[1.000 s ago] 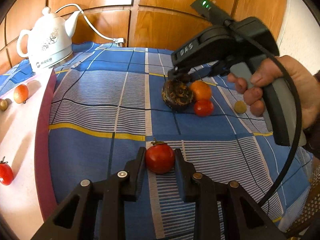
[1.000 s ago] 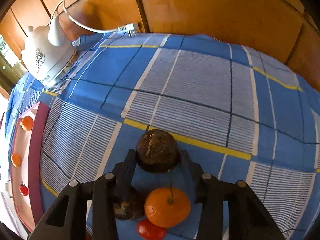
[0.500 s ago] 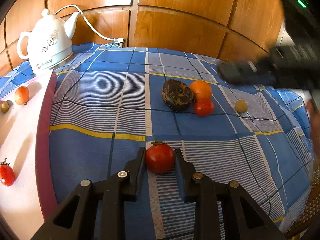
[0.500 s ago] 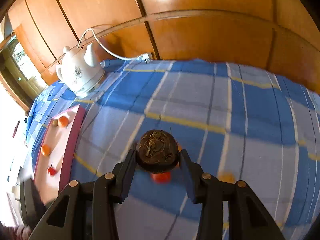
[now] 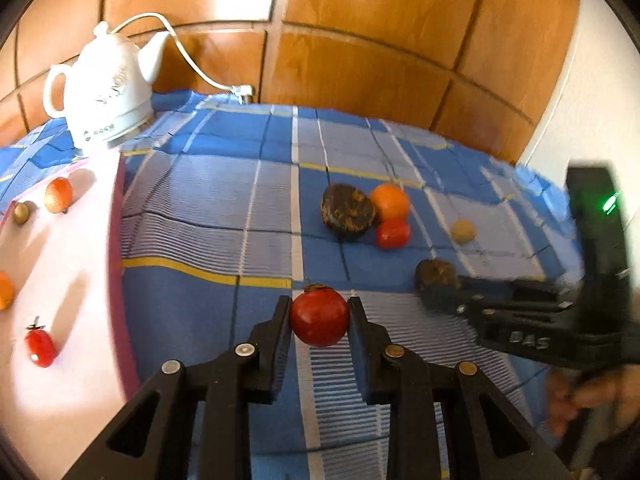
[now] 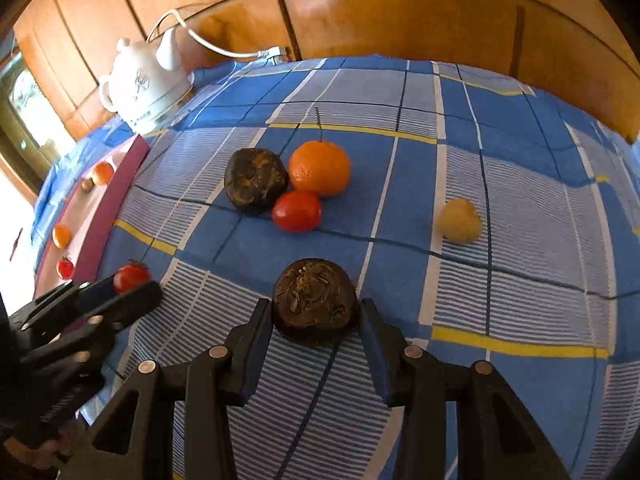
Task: Organize fruits
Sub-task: 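Grasp a dark brown round fruit with the right gripper while the left carries the tomato, then lower the cherry tomato into the tray and open the left gripper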
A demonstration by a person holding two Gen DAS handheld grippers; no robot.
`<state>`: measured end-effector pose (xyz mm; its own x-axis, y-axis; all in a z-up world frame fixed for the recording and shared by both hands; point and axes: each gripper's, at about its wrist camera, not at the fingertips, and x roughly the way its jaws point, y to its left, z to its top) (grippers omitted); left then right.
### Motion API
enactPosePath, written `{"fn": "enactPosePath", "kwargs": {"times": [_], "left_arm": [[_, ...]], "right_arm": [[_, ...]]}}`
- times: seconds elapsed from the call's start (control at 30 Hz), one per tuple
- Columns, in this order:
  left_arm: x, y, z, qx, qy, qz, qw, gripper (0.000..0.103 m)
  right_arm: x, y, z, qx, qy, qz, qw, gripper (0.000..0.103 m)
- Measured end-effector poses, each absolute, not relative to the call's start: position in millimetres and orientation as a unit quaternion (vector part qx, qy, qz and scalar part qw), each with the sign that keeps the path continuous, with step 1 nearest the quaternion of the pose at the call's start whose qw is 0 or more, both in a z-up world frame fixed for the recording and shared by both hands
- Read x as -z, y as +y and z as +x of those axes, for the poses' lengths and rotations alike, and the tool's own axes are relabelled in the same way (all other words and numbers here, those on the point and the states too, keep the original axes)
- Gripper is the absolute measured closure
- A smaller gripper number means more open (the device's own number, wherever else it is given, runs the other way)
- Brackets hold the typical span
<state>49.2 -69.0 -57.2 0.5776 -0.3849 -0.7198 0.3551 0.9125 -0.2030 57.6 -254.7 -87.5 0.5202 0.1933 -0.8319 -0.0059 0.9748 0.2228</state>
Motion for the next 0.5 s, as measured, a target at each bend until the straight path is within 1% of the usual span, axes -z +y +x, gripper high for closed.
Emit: {"fn": "enactPosePath", "kwargs": {"times": [0.1, 0.27, 0.37, 0.5], "left_arm": [[40, -49, 49, 0.198, 0.401, -0.045, 0.893, 0.076], [18, 9, 69, 0.143, 0.402, -0.093, 0.899, 0.076], [10, 49, 86, 0.099, 0.398, -0.118, 0.905, 0.076], [15, 95, 107, 0.038, 0.401, -0.128, 0.906, 0.076]], "right_arm": [[88, -258, 58, -0.061, 0.484, 0.109, 0.866, 0.058], [88, -256, 57, -0.058, 0.485, 0.105, 0.866, 0.058], [88, -255, 56, -0.057, 0.485, 0.102, 0.867, 0.058], [87, -254, 56, -0.055, 0.484, 0.099, 0.868, 0.059]]}}
